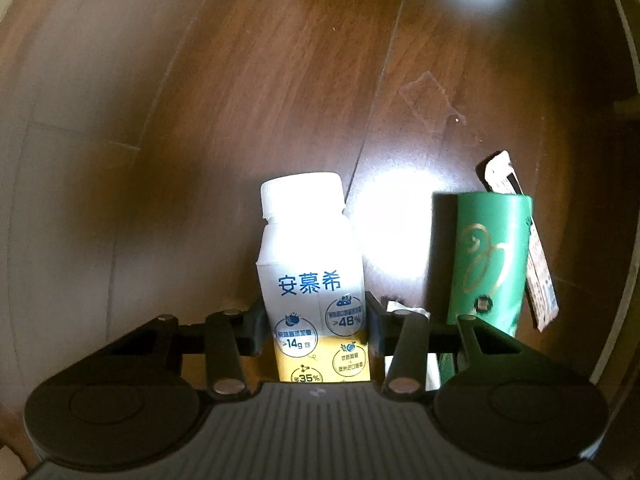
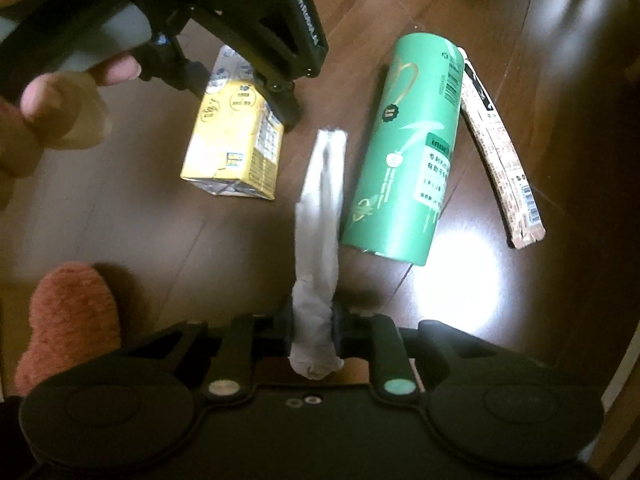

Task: Collect trash
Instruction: 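Lift the milk carton and tissue with both tools over the wastebasket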

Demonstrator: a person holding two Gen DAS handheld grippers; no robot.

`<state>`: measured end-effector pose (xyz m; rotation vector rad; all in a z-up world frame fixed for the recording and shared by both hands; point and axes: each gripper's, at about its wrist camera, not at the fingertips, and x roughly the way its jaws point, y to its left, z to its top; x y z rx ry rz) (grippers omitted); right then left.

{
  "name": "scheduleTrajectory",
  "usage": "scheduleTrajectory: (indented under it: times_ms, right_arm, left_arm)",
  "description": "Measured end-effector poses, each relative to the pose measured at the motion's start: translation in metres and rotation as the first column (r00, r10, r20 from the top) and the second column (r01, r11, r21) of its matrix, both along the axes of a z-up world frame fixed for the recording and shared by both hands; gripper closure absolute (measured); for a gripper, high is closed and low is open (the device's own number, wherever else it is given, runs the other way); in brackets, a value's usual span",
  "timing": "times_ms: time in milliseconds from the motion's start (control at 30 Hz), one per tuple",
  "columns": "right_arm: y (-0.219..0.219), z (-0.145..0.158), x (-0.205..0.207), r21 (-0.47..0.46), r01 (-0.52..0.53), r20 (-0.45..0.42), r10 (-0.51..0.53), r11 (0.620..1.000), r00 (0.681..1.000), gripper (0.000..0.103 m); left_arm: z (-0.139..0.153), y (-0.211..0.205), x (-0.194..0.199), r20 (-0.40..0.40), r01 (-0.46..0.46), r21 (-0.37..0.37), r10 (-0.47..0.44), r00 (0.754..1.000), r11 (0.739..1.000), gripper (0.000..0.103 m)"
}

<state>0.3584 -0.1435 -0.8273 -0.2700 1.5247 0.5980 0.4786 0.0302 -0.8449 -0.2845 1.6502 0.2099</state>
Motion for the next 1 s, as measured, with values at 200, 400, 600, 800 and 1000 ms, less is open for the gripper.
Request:
scheduleTrajectory:
  times_ms: [200, 400, 600, 800, 1000]
  right_arm:
    - [-0.012, 0.057, -0.009, 0.047, 0.038, -0.001, -0.038, 0.998, 0.999, 0.087]
    - [-0.023, 0.146, -0.008, 0.086, 0.073, 0.033, -0.076, 0.994, 0.997, 0.088]
    - [-0.036, 0.257, -0.002, 0.127, 0.092, 0.1, -0.105, 0.988, 0.989, 0.088]
    - [-0.05, 0.381, 0.009, 0.175, 0.099, 0.169, -0.129, 0.98, 0.977, 0.088]
    - [-0.061, 0.486, 0.015, 0.226, 0.083, 0.238, -0.138, 0.971, 0.961, 0.088]
  left_arm:
    - [0.061, 0.01, -0.018, -0.001, -0.011, 0.014, 0.011, 1.0, 1.0, 0.058]
    - [0.154, 0.009, -0.026, 0.027, -0.035, 0.007, 0.034, 0.999, 0.999, 0.058]
    - [0.27, 0.0, -0.03, 0.077, -0.061, -0.021, 0.063, 0.995, 0.998, 0.058]
    - [0.392, -0.018, -0.027, 0.156, -0.022, -0.042, 0.028, 0.987, 0.999, 0.058]
    - [0.499, -0.035, -0.022, 0.25, 0.025, -0.051, -0.012, 0.968, 0.998, 0.058]
